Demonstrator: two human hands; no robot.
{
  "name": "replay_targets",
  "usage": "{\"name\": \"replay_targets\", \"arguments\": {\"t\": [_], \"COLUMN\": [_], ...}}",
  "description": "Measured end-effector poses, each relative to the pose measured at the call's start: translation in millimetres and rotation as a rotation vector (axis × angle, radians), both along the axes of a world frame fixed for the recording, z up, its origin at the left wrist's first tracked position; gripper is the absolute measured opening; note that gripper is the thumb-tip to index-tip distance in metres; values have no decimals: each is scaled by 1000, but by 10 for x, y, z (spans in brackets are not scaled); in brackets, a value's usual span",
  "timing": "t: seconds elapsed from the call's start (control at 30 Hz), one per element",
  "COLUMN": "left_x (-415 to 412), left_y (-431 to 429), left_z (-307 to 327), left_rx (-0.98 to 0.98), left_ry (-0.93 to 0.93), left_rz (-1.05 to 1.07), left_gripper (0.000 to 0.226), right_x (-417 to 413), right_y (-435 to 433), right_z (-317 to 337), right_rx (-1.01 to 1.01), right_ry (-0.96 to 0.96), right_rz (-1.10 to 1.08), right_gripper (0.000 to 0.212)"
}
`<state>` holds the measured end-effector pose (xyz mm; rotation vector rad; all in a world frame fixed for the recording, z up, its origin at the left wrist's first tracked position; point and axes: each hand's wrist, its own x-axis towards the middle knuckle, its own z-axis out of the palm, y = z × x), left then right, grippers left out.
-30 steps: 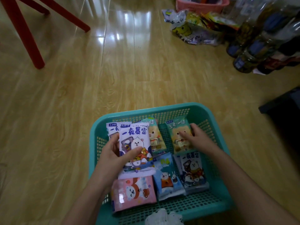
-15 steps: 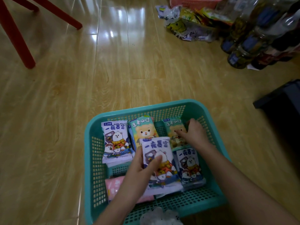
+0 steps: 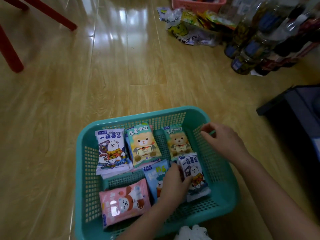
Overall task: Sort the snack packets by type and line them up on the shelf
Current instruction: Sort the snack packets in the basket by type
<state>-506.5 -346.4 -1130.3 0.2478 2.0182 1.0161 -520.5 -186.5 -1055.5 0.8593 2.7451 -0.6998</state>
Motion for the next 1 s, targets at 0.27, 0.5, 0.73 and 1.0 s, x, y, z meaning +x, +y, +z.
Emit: {"name": "replay_targets", "arguments": {"t": [0.27, 0.5, 0.73, 1.0], "left_x": [-244, -867, -1098, -1127], "left_y": [-544, -1264, -1253, -1254], "left_z": [319, 139, 101, 178], "left_rx": [58, -387, -454, -322], "left_ry": [500, 770, 541, 521], "left_rz": [81, 324, 314, 392], "left_gripper": [13, 42, 60, 56], "right_x": [-155, -417, -561, -567], "right_y": [-421, -1068, -1276, -1301], "right_z": [96, -197, -429, -514], "right_rx": [4, -28, -17, -243], "right_ry": [43, -27, -116, 10], "right_rz": [163, 290, 256, 189], "right_gripper": [23, 55, 96, 67]}}
